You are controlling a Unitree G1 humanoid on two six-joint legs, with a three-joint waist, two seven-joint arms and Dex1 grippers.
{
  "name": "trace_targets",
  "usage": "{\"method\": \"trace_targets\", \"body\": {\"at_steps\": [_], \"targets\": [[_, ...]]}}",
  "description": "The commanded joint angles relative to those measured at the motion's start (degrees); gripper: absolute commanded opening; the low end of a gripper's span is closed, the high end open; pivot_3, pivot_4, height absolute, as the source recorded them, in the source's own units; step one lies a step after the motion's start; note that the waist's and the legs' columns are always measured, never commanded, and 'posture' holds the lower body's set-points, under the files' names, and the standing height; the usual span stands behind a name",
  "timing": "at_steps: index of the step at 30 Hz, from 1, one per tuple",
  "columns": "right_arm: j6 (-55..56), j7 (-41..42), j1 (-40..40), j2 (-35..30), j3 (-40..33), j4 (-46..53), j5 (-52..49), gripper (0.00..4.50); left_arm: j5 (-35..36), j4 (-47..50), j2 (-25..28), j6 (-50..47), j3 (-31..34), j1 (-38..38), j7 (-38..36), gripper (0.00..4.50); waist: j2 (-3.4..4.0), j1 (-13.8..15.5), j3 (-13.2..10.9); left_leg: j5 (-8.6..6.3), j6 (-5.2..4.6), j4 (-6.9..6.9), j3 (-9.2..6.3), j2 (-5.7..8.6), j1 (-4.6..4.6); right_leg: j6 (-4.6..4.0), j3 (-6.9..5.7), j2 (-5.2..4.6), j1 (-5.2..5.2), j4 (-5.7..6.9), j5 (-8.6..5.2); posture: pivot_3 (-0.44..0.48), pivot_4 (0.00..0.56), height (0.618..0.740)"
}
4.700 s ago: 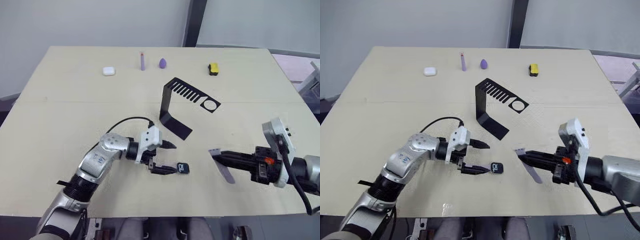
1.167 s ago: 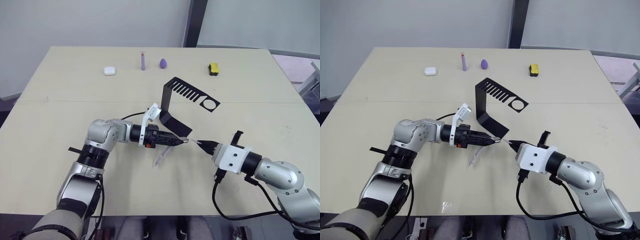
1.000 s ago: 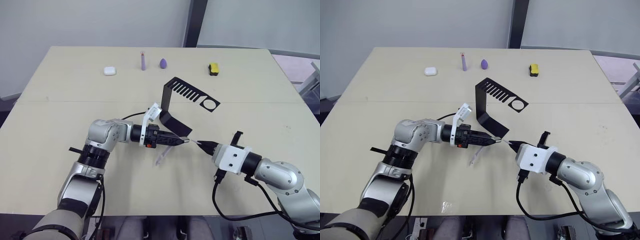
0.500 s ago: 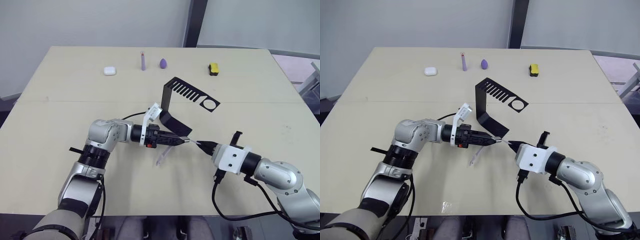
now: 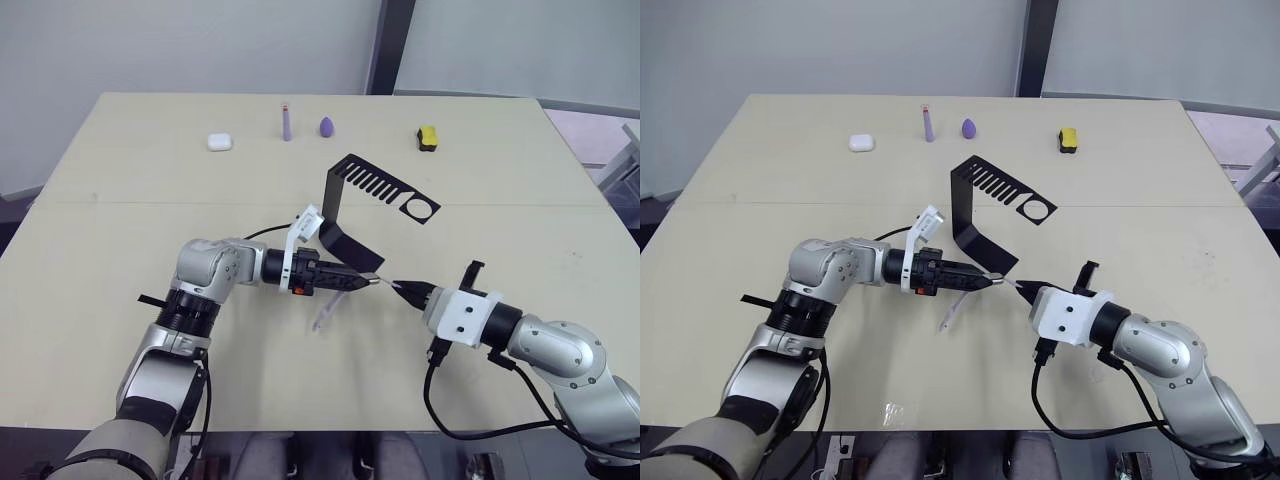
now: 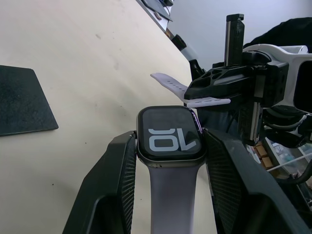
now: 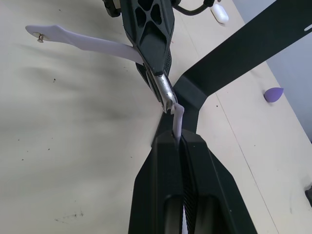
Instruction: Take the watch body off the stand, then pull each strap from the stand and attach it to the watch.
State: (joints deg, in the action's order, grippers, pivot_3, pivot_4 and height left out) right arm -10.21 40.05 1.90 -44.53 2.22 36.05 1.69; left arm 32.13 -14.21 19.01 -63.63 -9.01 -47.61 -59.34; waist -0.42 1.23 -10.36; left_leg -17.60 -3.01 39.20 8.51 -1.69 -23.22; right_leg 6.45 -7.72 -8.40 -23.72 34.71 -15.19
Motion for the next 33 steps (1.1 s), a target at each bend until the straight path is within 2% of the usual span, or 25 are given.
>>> {"method": "trace_targets", "body": {"at_steps": [1, 33], "targets": [[0.55, 0.62, 0.30, 0.04, -0.13, 1.51, -0.03, 0.00, 1.78, 2.03, -0.28, 0.11, 1.60, -0.83, -0.13, 1.61, 0.00, -0.01, 0.00, 0.00, 0.00, 0.00, 0.00, 0.00, 0.00, 0.00, 0.00, 0.00, 0.00, 0.00, 0.00, 0.000, 0.150, 0.740], [-0.49, 0.39, 0.77, 0.08, -1.65, 2.34, -0.96, 0.00, 1.18, 0.82, -0.55, 0.36, 1.97, -1.02, 0.13, 1.61, 0.00, 0.00, 0.00, 0.01, 0.01, 0.01, 0.00, 0.00, 0.01, 0.00, 0.01, 0.01, 0.00, 0.03, 0.00, 0.000, 0.150, 0.740]]}}
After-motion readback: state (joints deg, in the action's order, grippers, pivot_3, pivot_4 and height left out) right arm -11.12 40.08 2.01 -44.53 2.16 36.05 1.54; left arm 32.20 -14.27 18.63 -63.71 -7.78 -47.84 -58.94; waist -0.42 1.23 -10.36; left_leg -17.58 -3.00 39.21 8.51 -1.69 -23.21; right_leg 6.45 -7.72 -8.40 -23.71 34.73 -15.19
